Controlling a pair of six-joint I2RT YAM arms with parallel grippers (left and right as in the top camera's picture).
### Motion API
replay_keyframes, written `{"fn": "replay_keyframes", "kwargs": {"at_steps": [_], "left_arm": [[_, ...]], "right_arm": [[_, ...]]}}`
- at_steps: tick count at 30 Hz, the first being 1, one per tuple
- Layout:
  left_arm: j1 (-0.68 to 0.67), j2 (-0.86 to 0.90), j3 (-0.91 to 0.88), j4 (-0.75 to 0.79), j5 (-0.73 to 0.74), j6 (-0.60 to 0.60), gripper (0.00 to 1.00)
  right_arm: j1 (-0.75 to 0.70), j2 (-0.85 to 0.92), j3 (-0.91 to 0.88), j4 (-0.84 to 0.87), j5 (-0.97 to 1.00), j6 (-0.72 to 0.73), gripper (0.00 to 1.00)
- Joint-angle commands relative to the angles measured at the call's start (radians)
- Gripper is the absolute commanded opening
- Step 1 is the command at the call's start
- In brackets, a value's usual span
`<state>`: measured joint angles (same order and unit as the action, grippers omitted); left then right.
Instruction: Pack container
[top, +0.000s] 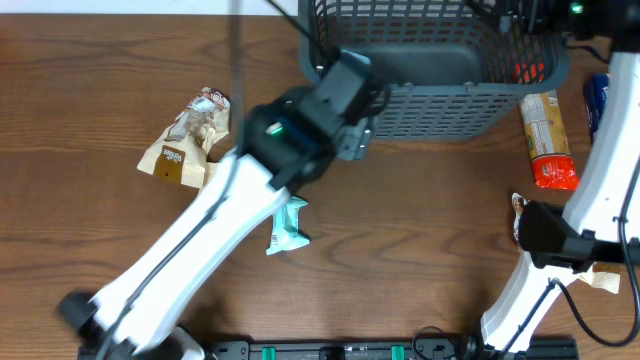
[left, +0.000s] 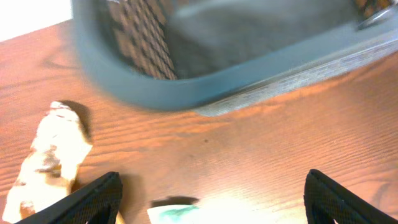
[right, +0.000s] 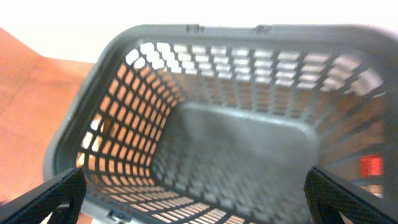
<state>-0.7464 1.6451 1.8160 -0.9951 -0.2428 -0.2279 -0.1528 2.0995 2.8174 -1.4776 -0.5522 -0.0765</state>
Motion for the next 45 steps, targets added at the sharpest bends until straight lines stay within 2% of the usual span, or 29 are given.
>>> {"fn": "replay_keyframes", "kwargs": {"at_steps": [1,3,4,9,13,19,23,29,33,35,38,41,45], "left_arm": [[0.003,-0.135,0.005,-0.051,-0.096,0.010,0.88],[0.003,-0.184,0.005,-0.088,-0.151,0.010,0.92],[0.003,-0.207,0.005,-0.109,-0.185,0.010,0.98],[0.004,-0.278,0.005,-0.188,-0.296,0.010,0.99],[0.005,-0.294,0.005,-0.233,-0.348,0.010,0.99],[0.005,-0.293,0.005,-0.294,-0.378,0.011,0.99],[0.005,-0.293,0.005,-0.339,-0.391,0.010,0.99],[0.005,-0.293,0.005,-0.339,-0.406,0.011,0.98],[0.017,-0.293,0.005,-0.340,-0.406,0.018,0.99],[0.023,-0.293,0.005,-0.340,-0.406,0.018,0.99],[0.024,-0.293,0.005,-0.340,-0.406,0.018,0.98],[0.024,-0.293,0.005,-0.340,-0.406,0.018,0.99],[0.024,-0.293,0.005,-0.349,-0.405,0.018,0.99]], "right_arm": [[-0.054,-0.048,0.111,-0.049,0.101,0.039,0.99],[-0.094,-0.080,0.137,-0.086,0.224,0.064,0.99],[-0.117,-0.095,0.139,-0.103,0.293,0.087,0.99],[-0.256,-0.127,0.139,-0.209,0.448,0.113,0.99],[-0.367,-0.127,0.096,-0.220,0.529,0.105,0.99],[-0.527,-0.122,-0.004,-0.183,0.538,0.087,0.99],[-0.599,-0.110,-0.106,-0.167,0.544,0.129,0.99],[-0.620,-0.094,-0.322,-0.108,0.541,0.130,0.99],[-0.619,-0.094,-0.413,-0.088,0.468,0.130,0.99],[-0.618,-0.094,-0.437,-0.066,0.430,0.047,0.99],[-0.595,-0.094,-0.476,-0.032,0.286,-0.264,0.99],[-0.565,-0.084,-0.515,0.028,0.299,-0.342,0.99],[-0.523,-0.024,-0.528,0.056,0.480,-0.385,0.99]]}}
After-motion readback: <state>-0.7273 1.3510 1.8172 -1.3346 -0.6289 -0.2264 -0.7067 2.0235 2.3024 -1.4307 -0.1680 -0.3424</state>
